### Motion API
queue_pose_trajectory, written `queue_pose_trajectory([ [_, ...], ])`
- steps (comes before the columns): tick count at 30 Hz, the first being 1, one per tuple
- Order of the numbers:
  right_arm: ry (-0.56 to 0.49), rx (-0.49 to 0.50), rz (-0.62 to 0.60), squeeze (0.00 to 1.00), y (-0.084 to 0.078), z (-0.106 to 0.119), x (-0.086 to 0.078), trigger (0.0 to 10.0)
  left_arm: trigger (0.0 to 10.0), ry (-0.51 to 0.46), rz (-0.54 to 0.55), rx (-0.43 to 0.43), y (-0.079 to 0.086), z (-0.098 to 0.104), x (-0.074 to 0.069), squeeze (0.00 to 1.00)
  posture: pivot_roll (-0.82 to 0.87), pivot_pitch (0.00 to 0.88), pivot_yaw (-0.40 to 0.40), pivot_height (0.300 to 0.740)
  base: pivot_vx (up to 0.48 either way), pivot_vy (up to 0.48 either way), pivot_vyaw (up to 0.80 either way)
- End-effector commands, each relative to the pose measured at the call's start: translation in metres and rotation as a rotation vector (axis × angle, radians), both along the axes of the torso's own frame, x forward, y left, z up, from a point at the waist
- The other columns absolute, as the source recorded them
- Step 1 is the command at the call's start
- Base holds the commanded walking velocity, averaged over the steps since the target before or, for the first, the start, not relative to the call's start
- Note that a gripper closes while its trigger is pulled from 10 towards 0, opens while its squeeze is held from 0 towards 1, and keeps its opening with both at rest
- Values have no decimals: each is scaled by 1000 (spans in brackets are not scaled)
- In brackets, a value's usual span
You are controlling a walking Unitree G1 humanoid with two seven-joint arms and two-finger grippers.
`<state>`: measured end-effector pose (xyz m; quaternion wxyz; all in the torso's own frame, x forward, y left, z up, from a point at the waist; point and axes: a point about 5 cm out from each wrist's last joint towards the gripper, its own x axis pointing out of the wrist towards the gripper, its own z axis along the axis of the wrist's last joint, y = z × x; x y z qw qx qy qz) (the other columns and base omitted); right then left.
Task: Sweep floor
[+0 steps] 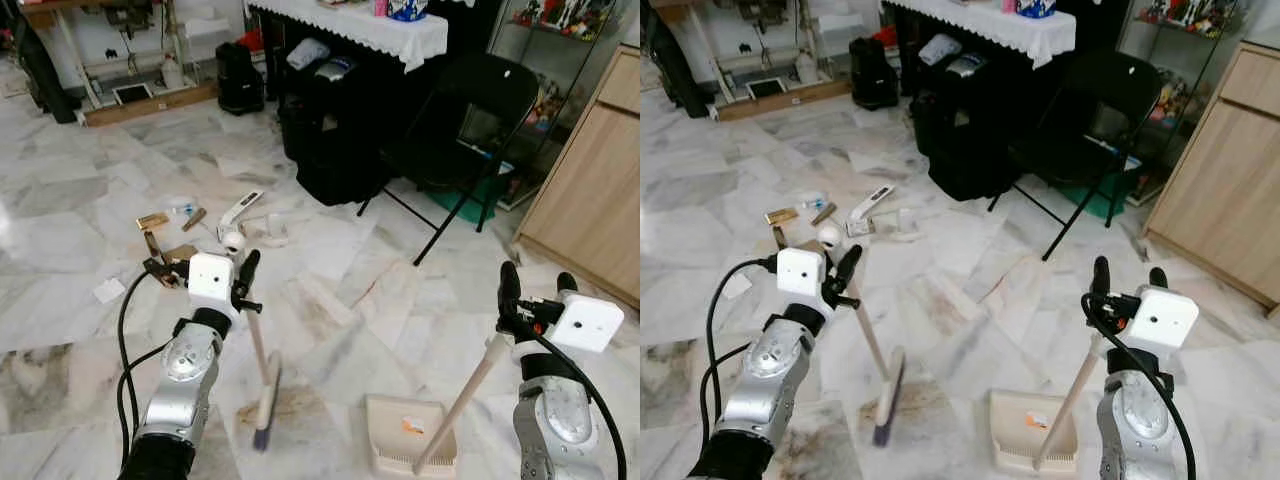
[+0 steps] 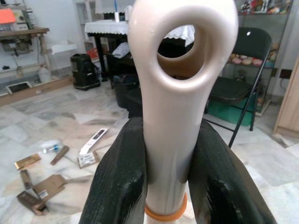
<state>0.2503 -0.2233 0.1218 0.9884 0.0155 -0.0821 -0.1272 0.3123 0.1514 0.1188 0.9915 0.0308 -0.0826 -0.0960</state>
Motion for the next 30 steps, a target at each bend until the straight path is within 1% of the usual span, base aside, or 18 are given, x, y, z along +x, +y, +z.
queue_pose_trajectory([
  [1,-18,-1,12,0,3,8,1,10000,10000,-36,1,8,1,10,2,0,42,38,7,740,0,0,0],
  [4,-17,-2,13,0,2,10,1,10000,10000,-33,6,17,2,9,3,0,34,45,9,740,0,0,0],
  [9,-15,-4,8,0,0,11,-1,10000,10000,-37,6,10,1,10,3,0,37,45,7,740,0,-287,0],
  [17,-6,-11,19,0,2,16,-1,10000,10000,-33,10,-2,1,9,1,0,38,36,1,740,0,0,0],
  [20,1,-19,21,0,3,19,-3,10000,10000,-30,12,-3,1,8,1,0,36,35,-2,740,0,0,0],
  [21,4,-22,24,376,3,19,-4,10000,10000,-28,13,-3,1,7,0,0,35,34,-2,740,0,0,0],
  [22,11,-26,40,1000,5,21,-6,10000,10000,-25,13,-3,1,6,0,0,35,34,-2,740,0,0,0],
  [27,29,-48,53,1000,6,23,-8,10000,10000,-20,10,-3,1,4,-1,0,29,27,-6,740,0,0,0],
  [28,41,-53,46,1000,6,25,-10,10000,10000,-19,9,-5,1,4,-1,0,29,26,-7,740,0,0,0],
  [29,88,-95,25,1000,4,22,-13,10000,10000,-17,4,-4,-1,3,-1,0,29,24,-9,740,0,0,0],
  [30,105,-110,18,1000,4,21,-13,10000,10000,-16,2,-4,-1,3,-1,0,29,24,-9,740,0,0,0],
])
